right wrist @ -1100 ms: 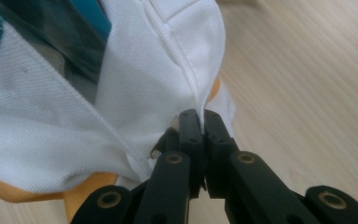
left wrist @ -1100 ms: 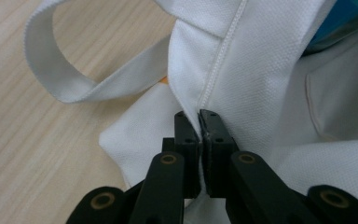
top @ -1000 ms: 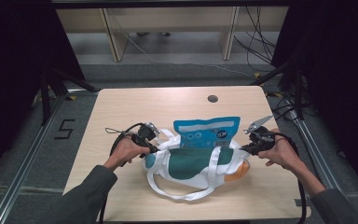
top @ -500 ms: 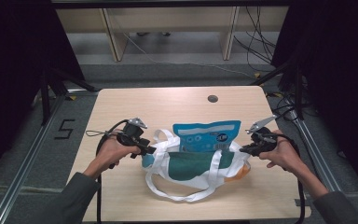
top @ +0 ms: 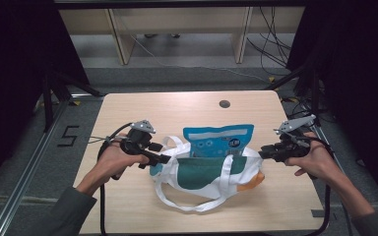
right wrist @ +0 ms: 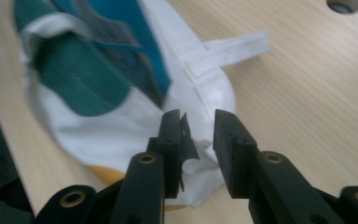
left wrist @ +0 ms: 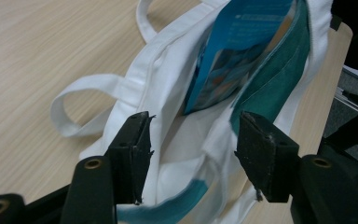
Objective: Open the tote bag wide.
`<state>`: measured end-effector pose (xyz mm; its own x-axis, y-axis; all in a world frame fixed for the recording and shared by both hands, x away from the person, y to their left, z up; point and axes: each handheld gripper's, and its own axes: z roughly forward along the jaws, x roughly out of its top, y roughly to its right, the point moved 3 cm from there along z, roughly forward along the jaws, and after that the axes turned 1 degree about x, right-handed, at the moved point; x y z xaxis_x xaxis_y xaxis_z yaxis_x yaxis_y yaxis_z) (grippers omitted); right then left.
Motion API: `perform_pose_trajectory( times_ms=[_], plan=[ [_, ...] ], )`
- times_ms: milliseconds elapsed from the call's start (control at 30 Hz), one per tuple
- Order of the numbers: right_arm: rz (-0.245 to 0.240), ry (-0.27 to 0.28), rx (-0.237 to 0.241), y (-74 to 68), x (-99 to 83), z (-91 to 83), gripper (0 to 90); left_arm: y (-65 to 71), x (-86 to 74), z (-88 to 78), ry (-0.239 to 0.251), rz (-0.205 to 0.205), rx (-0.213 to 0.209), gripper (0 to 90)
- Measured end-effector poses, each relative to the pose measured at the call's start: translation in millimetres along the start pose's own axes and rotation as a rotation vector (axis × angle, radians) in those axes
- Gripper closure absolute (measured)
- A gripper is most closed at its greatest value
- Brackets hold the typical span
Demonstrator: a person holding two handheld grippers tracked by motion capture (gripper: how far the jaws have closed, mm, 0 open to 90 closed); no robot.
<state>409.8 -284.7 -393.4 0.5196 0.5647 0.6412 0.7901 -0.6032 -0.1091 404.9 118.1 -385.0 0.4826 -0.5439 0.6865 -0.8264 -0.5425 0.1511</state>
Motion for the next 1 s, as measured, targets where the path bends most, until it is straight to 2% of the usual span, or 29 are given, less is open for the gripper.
perform_pose_trajectory(
  times_ms=[33,67,100,133,200,233,267,300,367,400,433,467,500,533,567,600,667,733,800,833,867,900,933,967,1000],
  plan=[
    [-0.003,0.025,0.014,-5.7,0.5,-0.9,71.2,2.3,2.0,4.1,-0.017,0.029,-0.011,43.8],
    [-0.035,0.016,0.041,-16.2,3.7,-4.8,69.3,5.9,4.2,11.8,-0.039,0.055,-0.027,43.7],
    [-0.035,0.016,0.041,-16.2,3.7,-4.8,69.3,5.9,4.2,11.8,-0.039,0.055,-0.027,43.8],
    [-0.063,0.012,0.056,-24.4,6.9,-3.2,66.6,9.6,4.7,18.1,-0.049,0.055,-0.039,45.0],
    [-0.064,0.009,0.064,-28.6,7.6,-1.6,65.3,15.4,5.2,25.9,-0.078,0.093,-0.06,46.3],
    [-0.085,0.013,0.068,-32.1,9.4,2.6,64.3,19.0,4.7,29.3,-0.077,0.096,-0.071,49.9],
    [-0.084,0.0,0.078,-35.2,10.1,4.4,64.1,23.3,4.3,32.6,-0.091,0.149,-0.068,55.2],
    [-0.089,-0.007,0.086,-39.3,11.1,8.2,63.0,28.2,3.1,35.2,-0.104,0.17,-0.048,56.7],
    [-0.096,-0.025,0.093,-42.6,12.8,14.2,60.1,31.5,2.0,36.7,-0.103,0.213,-0.039,64.3],
    [-0.115,-0.01,0.071,-43.3,13.5,21.1,58.4,33.8,0.4,37.3,-0.099,0.203,-0.043,68.6],
    [-0.115,-0.01,0.071,-43.3,13.5,21.1,58.4,35.4,-1.1,36.9,-0.102,0.2,-0.043,68.6],
    [-0.112,-0.04,0.09,-47.5,13.3,23.0,60.5,36.7,-3.9,36.2,-0.096,0.217,-0.033,71.3],
    [-0.112,-0.04,0.09,-47.5,13.3,23.0,60.5,36.7,-3.9,36.2,-0.096,0.217,-0.033,73.0],
    [-0.122,-0.049,0.098,-49.4,12.7,23.6,64.3,37.6,-5.7,36.0,-0.095,0.214,-0.032,73.0],
    [-0.14,-0.058,0.114,-53.4,11.6,24.6,70.0,37.8,-7.5,36.3,-0.091,0.228,-0.04,74.4],
    [-0.193,-0.086,0.143,-64.1,6.8,28.2,82.7,39.1,-10.0,36.8,-0.094,0.23,-0.041,77.5],
    [-0.206,-0.097,0.152,-68.5,4.2,30.8,85.7,43.2,-15.6,39.9,-0.097,0.235,-0.053,78.7],
    [-0.261,-0.163,0.151,-80.8,-7.6,44.0,88.3,49.5,-22.6,43.6,-0.103,0.263,-0.063,80.0],
    [-0.255,-0.158,0.145,-82.9,-8.4,44.8,87.9,55.0,-26.6,46.3,-0.099,0.28,-0.074,80.1],
    [-0.218,-0.132,0.143,-86.1,-6.7,42.8,85.5,57.6,-27.6,47.1,-0.094,0.27,-0.067,80.2],
    [-0.198,-0.075,0.141,-87.4,2.5,32.5,77.5,59.3,-28.1,47.2,-0.104,0.286,-0.066,80.6],
    [-0.198,-0.075,0.141,-87.4,2.5,32.5,77.5,60.1,-28.2,47.6,-0.106,0.29,-0.074,80.6],
    [-0.204,-0.047,0.132,-86.9,6.7,29.4,74.6,61.7,-28.2,48.4,-0.107,0.29,-0.074,80.7],
    [-0.207,-0.022,0.13,-87.7,12.1,23.7,70.1,63.1,-28.5,49.4,-0.106,0.283,-0.078,80.9],
    [-0.211,-0.012,0.118,-90.6,18.4,17.5,62.8,63.9,-28.8,50.7,-0.114,0.298,-0.079,81.0]
  ],
)
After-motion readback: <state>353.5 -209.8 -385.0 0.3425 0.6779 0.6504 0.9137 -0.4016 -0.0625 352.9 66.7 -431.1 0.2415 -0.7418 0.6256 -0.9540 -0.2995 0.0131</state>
